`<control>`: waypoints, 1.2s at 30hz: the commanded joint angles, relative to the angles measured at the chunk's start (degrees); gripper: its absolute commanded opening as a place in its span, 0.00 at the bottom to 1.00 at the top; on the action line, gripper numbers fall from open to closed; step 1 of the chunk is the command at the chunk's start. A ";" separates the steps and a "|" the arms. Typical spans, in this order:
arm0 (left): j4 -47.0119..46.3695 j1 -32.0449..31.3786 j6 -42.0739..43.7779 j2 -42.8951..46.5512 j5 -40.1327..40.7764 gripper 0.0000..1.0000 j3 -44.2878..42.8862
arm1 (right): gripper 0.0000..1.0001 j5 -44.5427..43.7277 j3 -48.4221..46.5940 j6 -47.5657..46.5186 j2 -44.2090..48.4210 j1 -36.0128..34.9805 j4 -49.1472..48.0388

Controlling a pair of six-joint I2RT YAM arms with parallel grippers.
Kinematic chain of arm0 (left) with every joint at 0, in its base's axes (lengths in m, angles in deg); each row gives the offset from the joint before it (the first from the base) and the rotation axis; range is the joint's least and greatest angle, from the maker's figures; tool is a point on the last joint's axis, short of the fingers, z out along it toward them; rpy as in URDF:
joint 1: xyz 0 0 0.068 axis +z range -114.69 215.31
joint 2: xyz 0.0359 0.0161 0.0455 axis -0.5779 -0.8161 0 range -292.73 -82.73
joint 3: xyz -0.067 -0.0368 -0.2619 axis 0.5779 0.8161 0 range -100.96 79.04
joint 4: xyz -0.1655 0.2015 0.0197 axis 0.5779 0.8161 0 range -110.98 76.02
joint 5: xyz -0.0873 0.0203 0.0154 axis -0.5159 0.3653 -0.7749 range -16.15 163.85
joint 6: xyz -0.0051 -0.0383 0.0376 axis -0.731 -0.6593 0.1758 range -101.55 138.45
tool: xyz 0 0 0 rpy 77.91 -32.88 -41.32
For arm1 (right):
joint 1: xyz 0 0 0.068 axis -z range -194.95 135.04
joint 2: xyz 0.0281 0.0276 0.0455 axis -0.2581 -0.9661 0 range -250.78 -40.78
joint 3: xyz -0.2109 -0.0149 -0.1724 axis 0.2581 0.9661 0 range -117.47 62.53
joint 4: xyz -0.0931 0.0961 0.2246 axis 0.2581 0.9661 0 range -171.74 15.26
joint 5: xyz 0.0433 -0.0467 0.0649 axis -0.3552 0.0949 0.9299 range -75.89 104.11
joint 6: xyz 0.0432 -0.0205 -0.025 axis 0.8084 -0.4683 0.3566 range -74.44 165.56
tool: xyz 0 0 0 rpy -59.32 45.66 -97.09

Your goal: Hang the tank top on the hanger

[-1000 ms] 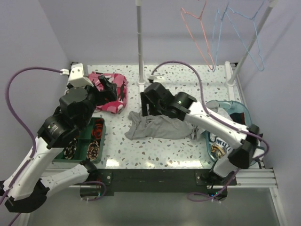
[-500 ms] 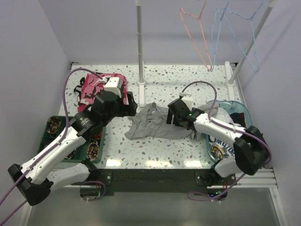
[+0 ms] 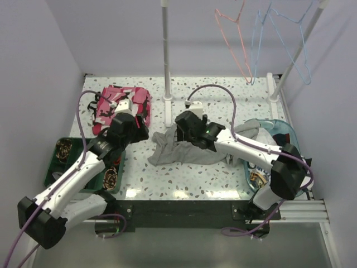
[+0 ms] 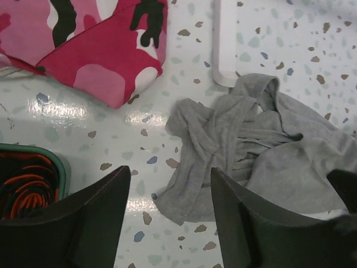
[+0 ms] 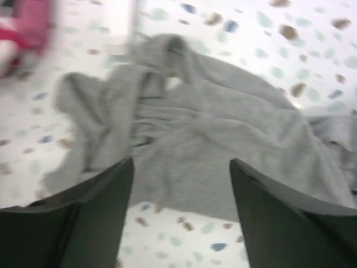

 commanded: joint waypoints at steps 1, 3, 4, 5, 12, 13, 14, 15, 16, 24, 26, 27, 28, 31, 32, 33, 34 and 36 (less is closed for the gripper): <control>-11.22 5.82 -3.28 -4.79 -9.95 0.58 3.64 | 0.58 2.74 -3.21 -1.13 -3.51 -0.44 -2.79; -12.91 6.27 -4.68 -8.81 -11.88 0.53 3.29 | 0.34 8.37 -5.84 -1.22 -8.50 0.09 -4.47; -14.39 6.44 -5.03 -10.15 -12.33 0.49 3.11 | 0.28 9.87 -6.29 -0.79 -10.10 0.87 -5.26; -14.76 6.53 -6.08 -11.38 -12.25 0.48 2.68 | 0.26 14.32 -6.38 -0.52 -11.42 1.49 -7.79; -18.63 6.18 -8.20 -23.85 -10.75 0.49 1.79 | 0.40 23.94 -6.47 0.71 -18.90 5.89 -14.93; -19.06 6.09 -8.29 -24.83 -10.49 0.54 1.79 | 0.44 23.95 -6.47 0.71 -19.43 5.98 -15.11; -19.50 6.00 -8.20 -25.62 -10.14 0.55 1.79 | 0.49 23.86 -5.86 0.54 -19.52 5.98 -16.15; -19.85 5.66 -8.29 -26.93 -9.70 0.56 1.88 | 0.52 23.95 -5.42 0.62 -19.69 5.98 -17.03; -20.73 5.56 -8.20 -27.64 -9.44 0.57 2.05 | 0.52 24.12 -5.16 0.63 -20.13 5.98 -17.48; -23.90 5.30 -9.34 -31.25 -8.38 0.56 3.02 | 0.46 24.47 -3.13 2.12 -20.22 5.80 -18.71; -25.13 5.30 -9.34 -31.87 -8.55 0.56 3.20 | 0.44 25.35 -3.22 2.12 -20.83 5.80 -18.80; -25.39 5.30 -9.34 -32.57 -8.73 0.54 3.29 | 0.44 25.61 -3.22 2.38 -21.18 5.80 -19.06; -25.83 5.30 -9.34 -32.92 -8.82 0.53 3.29 | 0.44 25.70 -3.22 2.38 -21.36 5.72 -19.15; -26.62 5.30 -9.25 -33.98 -9.43 0.47 3.37 | 0.43 25.97 -3.48 2.65 -22.15 5.80 -20.12; -26.71 5.30 -9.43 -34.15 -9.69 0.45 3.55 | 0.43 26.14 -4.09 2.56 -22.42 5.80 -20.12; -26.80 5.30 -9.43 -34.15 -10.13 0.42 3.72 | 0.43 26.67 -4.36 2.56 -22.68 5.80 -20.03; -26.98 5.21 -9.52 -33.98 -10.22 0.41 4.07 | 0.42 26.84 -4.71 2.56 -22.94 5.72 -19.68; -27.07 5.21 -9.61 -33.63 -10.31 0.38 4.34 | 0.42 26.94 -5.68 2.56 -23.12 5.54 -19.24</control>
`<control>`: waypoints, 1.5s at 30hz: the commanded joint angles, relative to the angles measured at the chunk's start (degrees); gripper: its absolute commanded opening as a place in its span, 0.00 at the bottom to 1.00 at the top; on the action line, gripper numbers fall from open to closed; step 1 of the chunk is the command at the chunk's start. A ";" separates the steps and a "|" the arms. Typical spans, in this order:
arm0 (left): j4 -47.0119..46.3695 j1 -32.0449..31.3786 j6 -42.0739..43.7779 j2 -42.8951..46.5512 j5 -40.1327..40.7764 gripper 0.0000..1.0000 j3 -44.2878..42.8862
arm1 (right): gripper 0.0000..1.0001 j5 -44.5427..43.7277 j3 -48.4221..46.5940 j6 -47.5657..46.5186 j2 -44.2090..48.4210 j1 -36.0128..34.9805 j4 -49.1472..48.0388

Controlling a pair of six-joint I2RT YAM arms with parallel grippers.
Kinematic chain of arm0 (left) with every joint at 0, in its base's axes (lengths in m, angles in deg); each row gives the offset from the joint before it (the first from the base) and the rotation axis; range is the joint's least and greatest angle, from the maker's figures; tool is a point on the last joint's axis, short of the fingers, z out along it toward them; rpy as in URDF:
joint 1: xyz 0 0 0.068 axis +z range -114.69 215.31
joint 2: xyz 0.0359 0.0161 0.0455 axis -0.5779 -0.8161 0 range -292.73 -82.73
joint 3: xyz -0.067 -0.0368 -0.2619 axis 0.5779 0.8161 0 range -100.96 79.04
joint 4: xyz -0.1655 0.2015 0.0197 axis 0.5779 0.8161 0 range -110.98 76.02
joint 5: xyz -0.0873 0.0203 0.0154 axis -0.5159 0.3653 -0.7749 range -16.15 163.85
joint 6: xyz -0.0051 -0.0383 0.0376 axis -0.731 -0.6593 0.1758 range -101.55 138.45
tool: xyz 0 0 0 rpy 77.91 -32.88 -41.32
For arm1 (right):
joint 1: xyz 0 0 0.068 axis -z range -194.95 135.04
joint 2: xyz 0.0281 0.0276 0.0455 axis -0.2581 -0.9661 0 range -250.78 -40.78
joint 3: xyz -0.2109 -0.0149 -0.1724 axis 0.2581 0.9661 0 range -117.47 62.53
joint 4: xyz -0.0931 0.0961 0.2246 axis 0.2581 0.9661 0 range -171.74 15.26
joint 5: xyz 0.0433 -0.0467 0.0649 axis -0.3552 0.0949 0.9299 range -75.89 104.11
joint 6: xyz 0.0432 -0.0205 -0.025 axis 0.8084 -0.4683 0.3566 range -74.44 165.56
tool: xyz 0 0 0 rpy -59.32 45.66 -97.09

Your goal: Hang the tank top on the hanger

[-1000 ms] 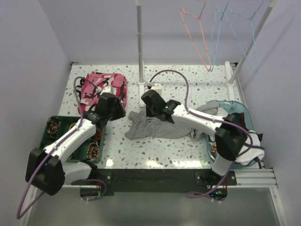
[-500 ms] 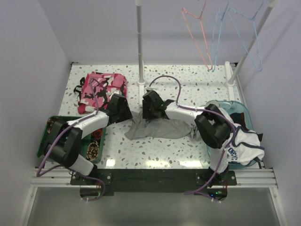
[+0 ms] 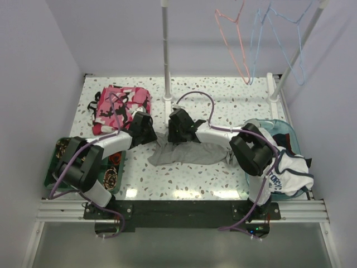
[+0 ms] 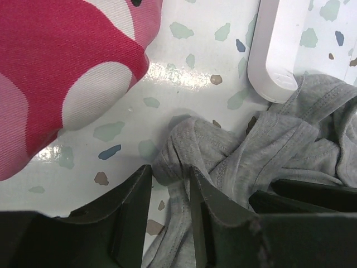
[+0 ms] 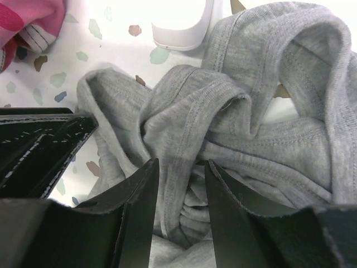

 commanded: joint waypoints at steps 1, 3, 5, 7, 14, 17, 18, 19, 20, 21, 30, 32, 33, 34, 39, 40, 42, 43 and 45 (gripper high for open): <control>-3.46 -0.14 -0.84 0.71 -0.28 0.37 0.71 | 0.43 1.19 -2.51 0.72 -1.53 -0.51 -0.79; -3.46 -0.23 -0.84 0.62 -0.28 0.31 0.71 | 0.43 1.01 -3.56 0.81 -2.32 -0.60 -0.09; -3.46 -0.14 -0.84 0.71 -0.28 0.25 0.71 | 0.42 0.66 -4.09 0.90 -3.02 -0.52 0.79; -3.46 -0.14 -0.67 0.97 -0.19 0.13 0.97 | 0.42 0.66 -3.57 1.07 -2.76 -0.51 0.01; -0.48 -0.23 -0.14 5.62 1.65 0.00 0.10 | 0.15 0.92 -3.65 1.78 0.66 -0.69 0.88; 0.84 -0.14 0.65 8.52 2.62 0.00 -0.16 | 0.03 0.75 -3.74 1.78 2.50 -0.86 1.41; 2.15 -0.14 0.83 9.14 2.97 0.00 -0.51 | 0.00 0.66 -3.83 1.60 2.86 -0.78 1.67; 2.69 -0.23 1.27 9.67 3.06 0.00 -0.95 | 0.00 0.49 -4.18 1.60 3.39 -0.87 2.11; 3.22 -0.14 1.53 10.81 3.76 0.00 -1.22 | 0.00 0.31 -4.53 1.34 3.74 -0.78 2.72; 4.44 -0.23 1.71 11.43 4.20 0.00 -1.39 | 0.00 -0.39 -4.88 1.08 4.88 -0.78 3.34; 12.26 0.47 5.22 19.34 13.69 0.00 -7.01 | 0.00 -7.42 -11.65 -4.02 14.46 -0.78 12.83; 12.97 0.47 6.45 21.53 14.22 0.00 -8.60 | 0.00 -8.04 -14.10 -5.69 16.83 -0.78 14.67; 13.85 0.47 7.33 22.32 14.57 0.00 -10.95 | 0.00 -8.56 -15.42 -6.30 17.45 -0.78 15.55; 14.46 0.47 7.86 23.55 15.01 0.00 -12.54 | 0.00 -9.87 -18.74 -7.96 18.33 -0.78 17.65; 17.89 0.47 13.82 25.06 18.00 0.00 -30.69 | 0.00 -13.93 -34.12 -13.51 18.34 -0.60 24.16; 18.25 0.47 14.62 24.53 18.09 0.00 -33.97 | 0.00 -14.54 -40.94 -15.34 17.64 -0.60 26.52; 18.42 0.47 17.16 23.39 17.39 0.00 -44.30 | 0.00 -16.12 -48.27 -17.46 15.44 -0.52 28.56; 18.69 0.47 17.79 21.73 16.86 0.00 -47.85 | 0.00 -16.30 -55.61 -19.30 14.65 -0.43 30.39; 18.08 0.47 19.71 19.97 14.32 0.00 -57.23 | 0.00 -16.22 -62.51 -20.72 12.63 0.45 31.73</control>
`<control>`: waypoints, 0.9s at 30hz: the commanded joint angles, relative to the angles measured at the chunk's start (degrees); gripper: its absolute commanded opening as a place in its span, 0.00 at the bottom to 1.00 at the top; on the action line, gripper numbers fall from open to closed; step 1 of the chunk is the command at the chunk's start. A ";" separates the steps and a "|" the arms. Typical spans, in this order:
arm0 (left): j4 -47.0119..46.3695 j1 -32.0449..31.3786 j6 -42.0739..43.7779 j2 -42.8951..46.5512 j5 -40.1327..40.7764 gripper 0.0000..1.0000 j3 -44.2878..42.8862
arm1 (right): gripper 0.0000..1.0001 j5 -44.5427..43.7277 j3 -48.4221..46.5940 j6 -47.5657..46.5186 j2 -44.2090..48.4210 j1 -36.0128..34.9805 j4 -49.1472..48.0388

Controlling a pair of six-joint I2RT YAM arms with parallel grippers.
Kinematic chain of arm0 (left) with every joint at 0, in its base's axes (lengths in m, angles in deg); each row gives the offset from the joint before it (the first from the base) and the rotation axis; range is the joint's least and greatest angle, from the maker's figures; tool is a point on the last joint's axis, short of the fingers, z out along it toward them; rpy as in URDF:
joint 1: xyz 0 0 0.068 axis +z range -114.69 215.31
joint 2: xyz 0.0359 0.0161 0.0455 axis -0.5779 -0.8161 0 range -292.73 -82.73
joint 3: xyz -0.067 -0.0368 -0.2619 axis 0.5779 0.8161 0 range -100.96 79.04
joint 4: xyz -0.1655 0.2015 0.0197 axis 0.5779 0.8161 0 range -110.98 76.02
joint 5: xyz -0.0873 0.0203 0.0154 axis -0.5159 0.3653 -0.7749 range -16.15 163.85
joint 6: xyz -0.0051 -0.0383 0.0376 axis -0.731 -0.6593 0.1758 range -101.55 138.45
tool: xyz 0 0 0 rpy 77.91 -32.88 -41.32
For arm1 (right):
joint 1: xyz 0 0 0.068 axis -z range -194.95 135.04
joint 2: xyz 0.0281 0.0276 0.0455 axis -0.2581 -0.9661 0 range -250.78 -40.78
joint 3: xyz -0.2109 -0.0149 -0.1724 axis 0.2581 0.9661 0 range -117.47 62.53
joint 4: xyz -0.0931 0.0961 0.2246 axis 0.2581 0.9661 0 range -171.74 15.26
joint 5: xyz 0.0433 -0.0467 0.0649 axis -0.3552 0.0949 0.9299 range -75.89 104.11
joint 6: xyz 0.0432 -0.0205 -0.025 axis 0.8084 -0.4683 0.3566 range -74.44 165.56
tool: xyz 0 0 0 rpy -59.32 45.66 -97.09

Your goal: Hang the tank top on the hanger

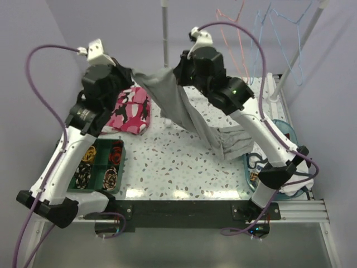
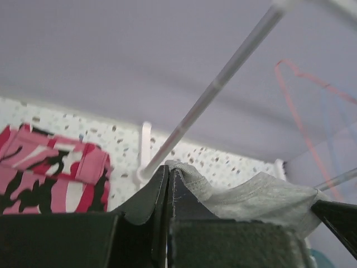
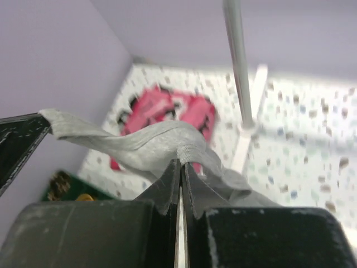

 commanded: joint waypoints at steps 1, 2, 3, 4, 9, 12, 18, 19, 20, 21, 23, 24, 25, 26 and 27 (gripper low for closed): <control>-2.58 0.41 6.89 -3.07 -1.84 0.00 -18.09 | 0.00 -3.28 -19.02 -8.24 -1.65 1.13 4.50; -3.72 0.41 7.25 -3.96 -3.50 0.00 -20.47 | 0.00 -3.45 -20.12 -9.21 -1.39 1.30 3.54; -4.16 0.41 7.69 -4.84 -4.48 0.00 -25.10 | 0.00 -3.63 -20.30 -10.00 0.18 1.31 -0.21; -4.51 0.41 8.04 -6.58 -5.62 0.00 -27.15 | 0.00 -3.37 -18.30 -11.57 1.76 1.22 -2.69; -8.64 0.41 8.83 -9.41 -9.23 0.00 -35.85 | 0.00 -3.89 -12.39 -15.28 7.49 1.22 -16.49; -11.63 0.41 9.36 -9.77 -10.37 0.00 -38.41 | 0.00 -3.89 -15.99 -16.60 6.52 1.22 -17.91; -12.08 0.41 9.71 -9.24 -11.25 0.00 -35.29 | 0.00 -4.51 -9.52 -17.48 10.20 1.22 -21.50; -12.25 0.41 9.19 -8.02 -11.17 0.00 -33.17 | 0.00 -4.59 -2.62 -17.22 11.60 1.31 -22.65; -12.17 0.41 8.49 -7.40 -11.69 0.00 -30.97 | 0.00 -5.46 0.93 -16.95 14.49 1.22 -23.62; -11.38 0.41 7.18 -6.96 -11.95 0.00 -27.30 | 0.00 -5.73 4.27 -16.34 15.82 1.22 -24.15; -7.36 0.41 5.24 -5.03 -11.78 0.00 -23.59 | 0.00 -5.82 15.34 -13.10 20.99 1.31 -24.51; -6.46 0.41 3.66 -3.89 -11.87 0.00 -17.30 | 0.00 -5.39 19.73 -11.17 22.94 1.22 -24.51; -5.93 0.41 2.86 -0.05 -12.13 0.00 -12.89 | 0.00 -4.25 29.61 -7.58 25.39 1.13 -24.68; -5.49 0.41 1.73 2.25 -12.74 0.00 -7.89 | 0.00 -3.63 34.75 -5.89 27.68 1.13 -24.42; -5.31 0.41 -0.64 4.62 -13.53 0.00 3.04 | 0.00 -3.19 40.20 -3.61 33.01 1.22 -23.99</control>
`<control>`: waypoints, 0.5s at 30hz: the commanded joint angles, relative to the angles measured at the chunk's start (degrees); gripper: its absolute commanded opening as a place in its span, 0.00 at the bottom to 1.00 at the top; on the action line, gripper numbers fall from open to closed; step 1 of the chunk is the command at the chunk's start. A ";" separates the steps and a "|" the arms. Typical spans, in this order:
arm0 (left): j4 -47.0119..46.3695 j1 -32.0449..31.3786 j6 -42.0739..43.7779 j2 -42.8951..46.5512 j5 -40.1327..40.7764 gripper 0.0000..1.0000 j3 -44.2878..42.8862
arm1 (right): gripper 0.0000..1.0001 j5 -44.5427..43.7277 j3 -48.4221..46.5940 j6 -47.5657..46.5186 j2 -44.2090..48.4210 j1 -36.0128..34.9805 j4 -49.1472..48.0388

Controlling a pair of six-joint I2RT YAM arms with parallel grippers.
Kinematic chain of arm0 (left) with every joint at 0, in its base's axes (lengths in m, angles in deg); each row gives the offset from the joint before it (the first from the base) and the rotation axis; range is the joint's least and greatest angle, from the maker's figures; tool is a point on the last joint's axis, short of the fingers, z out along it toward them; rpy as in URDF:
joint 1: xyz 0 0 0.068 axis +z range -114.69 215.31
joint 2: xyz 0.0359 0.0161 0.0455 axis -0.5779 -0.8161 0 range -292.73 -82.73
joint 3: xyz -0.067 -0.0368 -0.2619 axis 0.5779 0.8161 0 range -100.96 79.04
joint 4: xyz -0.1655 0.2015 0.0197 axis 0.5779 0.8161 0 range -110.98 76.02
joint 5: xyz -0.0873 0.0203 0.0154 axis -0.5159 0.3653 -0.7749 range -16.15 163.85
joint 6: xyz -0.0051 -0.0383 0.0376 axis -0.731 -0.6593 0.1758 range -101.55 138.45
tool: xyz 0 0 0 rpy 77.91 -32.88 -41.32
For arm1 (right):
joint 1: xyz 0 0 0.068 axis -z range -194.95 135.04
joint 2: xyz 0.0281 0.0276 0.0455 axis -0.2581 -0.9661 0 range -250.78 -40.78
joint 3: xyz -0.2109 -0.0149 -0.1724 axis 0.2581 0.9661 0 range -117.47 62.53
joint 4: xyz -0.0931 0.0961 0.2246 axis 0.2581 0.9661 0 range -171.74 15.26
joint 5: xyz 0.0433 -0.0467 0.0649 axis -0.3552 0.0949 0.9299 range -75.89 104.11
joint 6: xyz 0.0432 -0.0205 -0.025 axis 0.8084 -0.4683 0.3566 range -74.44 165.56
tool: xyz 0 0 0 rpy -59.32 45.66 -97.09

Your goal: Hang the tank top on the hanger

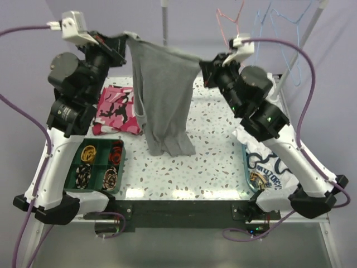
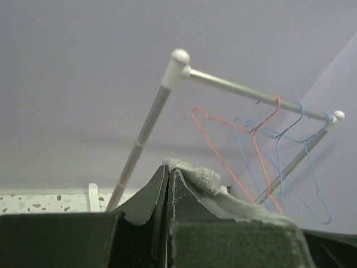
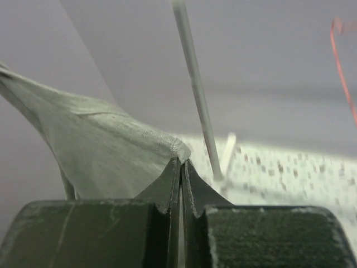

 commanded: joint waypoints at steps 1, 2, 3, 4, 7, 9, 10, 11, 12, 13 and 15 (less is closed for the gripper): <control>3.59 0.41 -7.19 11.73 -3.13 0.00 25.83 | 0.00 1.18 28.07 12.95 13.29 0.06 -1.10; 4.37 0.41 -8.59 14.04 -5.84 0.00 31.46 | 0.00 2.23 34.19 15.26 16.10 -0.03 -1.27; 5.07 0.32 -11.91 18.15 -7.26 0.00 42.39 | 0.00 2.85 45.99 17.89 22.05 0.06 -1.88; 5.60 0.23 -13.42 20.11 -8.84 0.00 47.98 | 0.00 5.47 51.68 22.36 24.46 -0.11 -2.59; 3.42 0.06 -20.10 27.93 -14.82 0.00 68.91 | 0.00 11.70 70.15 30.36 33.14 -0.46 -4.78; 1.48 -0.21 -22.83 31.62 -17.81 0.00 78.60 | 0.00 14.10 76.06 33.37 35.63 -0.90 -4.36; 1.57 -0.56 -23.10 32.42 -18.25 0.00 80.19 | 0.01 14.37 79.48 35.39 38.08 -1.60 -3.39; 2.87 -0.82 -23.19 32.95 -18.26 0.00 81.68 | 0.17 14.54 80.38 35.67 39.06 -1.87 -2.34; 4.02 -1.08 -22.93 33.74 -17.74 0.00 81.61 | 0.28 14.55 80.56 35.50 40.03 -1.96 0.37; 4.90 -1.35 -22.58 34.01 -17.21 0.00 81.35 | 0.37 14.28 79.61 34.72 40.56 -1.96 1.87; 7.27 -1.35 -21.01 33.93 -15.98 0.00 79.07 | 0.56 12.18 77.41 33.75 40.83 -1.96 6.78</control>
